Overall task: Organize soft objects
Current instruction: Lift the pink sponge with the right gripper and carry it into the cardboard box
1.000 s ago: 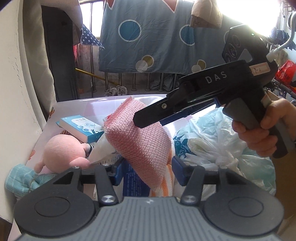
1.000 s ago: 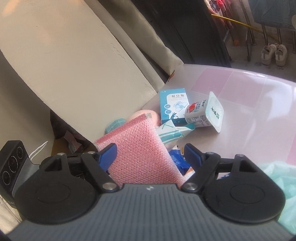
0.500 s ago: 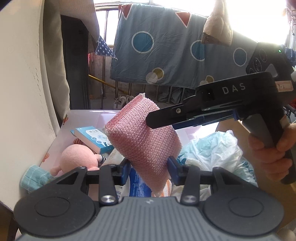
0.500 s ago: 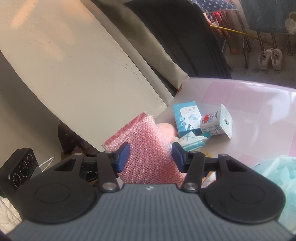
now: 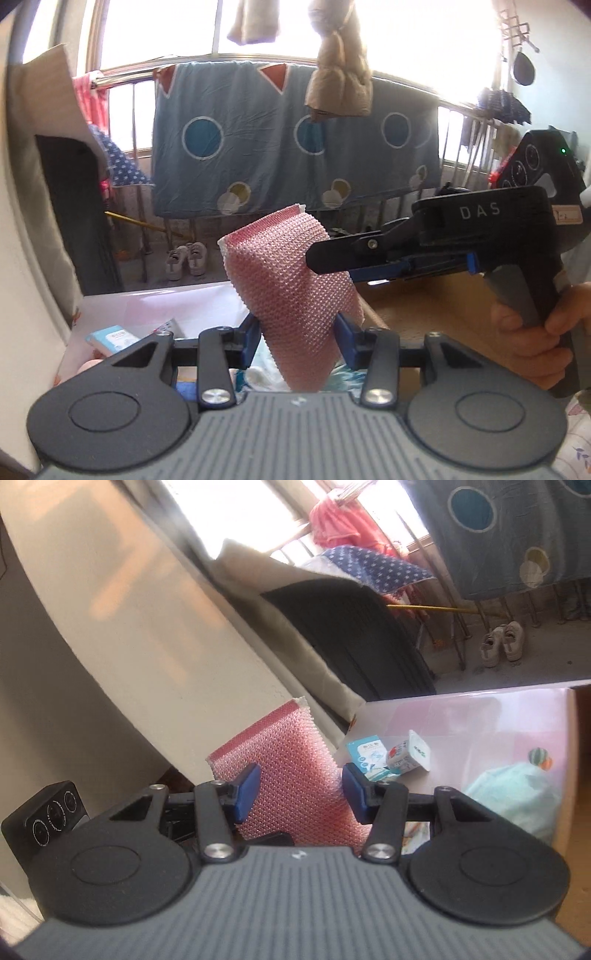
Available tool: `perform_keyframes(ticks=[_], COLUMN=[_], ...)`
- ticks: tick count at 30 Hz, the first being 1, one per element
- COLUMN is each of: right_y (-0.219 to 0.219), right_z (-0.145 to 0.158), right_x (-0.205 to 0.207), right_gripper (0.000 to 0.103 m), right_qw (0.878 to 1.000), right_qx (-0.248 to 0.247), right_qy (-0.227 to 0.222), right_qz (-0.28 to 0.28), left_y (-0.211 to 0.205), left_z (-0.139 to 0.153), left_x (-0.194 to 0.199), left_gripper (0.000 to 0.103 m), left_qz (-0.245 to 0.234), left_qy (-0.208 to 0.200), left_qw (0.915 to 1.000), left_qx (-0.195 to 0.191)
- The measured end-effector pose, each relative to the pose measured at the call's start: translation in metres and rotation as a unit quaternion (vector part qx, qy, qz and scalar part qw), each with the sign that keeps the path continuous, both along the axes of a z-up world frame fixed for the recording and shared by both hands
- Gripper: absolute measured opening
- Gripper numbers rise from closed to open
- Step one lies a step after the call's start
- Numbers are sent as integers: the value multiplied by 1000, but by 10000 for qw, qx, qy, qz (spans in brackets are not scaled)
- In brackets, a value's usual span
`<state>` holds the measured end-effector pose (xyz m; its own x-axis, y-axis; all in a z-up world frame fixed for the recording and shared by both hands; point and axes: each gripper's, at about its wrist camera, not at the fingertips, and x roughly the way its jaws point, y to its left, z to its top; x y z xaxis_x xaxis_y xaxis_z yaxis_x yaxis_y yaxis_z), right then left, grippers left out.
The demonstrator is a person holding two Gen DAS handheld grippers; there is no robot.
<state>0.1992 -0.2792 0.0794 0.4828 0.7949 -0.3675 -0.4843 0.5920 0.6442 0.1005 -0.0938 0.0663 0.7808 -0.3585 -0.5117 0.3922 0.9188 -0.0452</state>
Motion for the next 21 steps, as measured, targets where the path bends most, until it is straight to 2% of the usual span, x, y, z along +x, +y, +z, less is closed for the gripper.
perform_keyframes(ticks=[4,7,12,15,17,21], right_y=[-73,-125,-189,-206,-215,-214], right_z=[-4,-13,-53,-86,-106,-149], right_x=[-24,-29,-3,21,38,82], right_gripper=[49,49,49,49,49,50], right_qw=[9973,9915,9790,9724,9686,9616], right_qx=[185,295,376,371,394,292], right_qy=[133,257,759,1060,1223,1593], right_qz=[-704,-1237,-1854,-2047,-2129,-2217], left_y=[-52,-95,-151,-174,-186,-197], left_z=[4,-4,-33,-55,-69,-99], left_x=[22,52,114,149,168,199], left_gripper=[45,45,46,46,51,52], left_qz=[-589,-961,-1230,-1225,-1217,-991], left_qy=[146,338,878,1141,1286,1561], left_qw=[9981,9948,9882,9849,9824,9775], left_qx=[-48,12,249,443,596,1014])
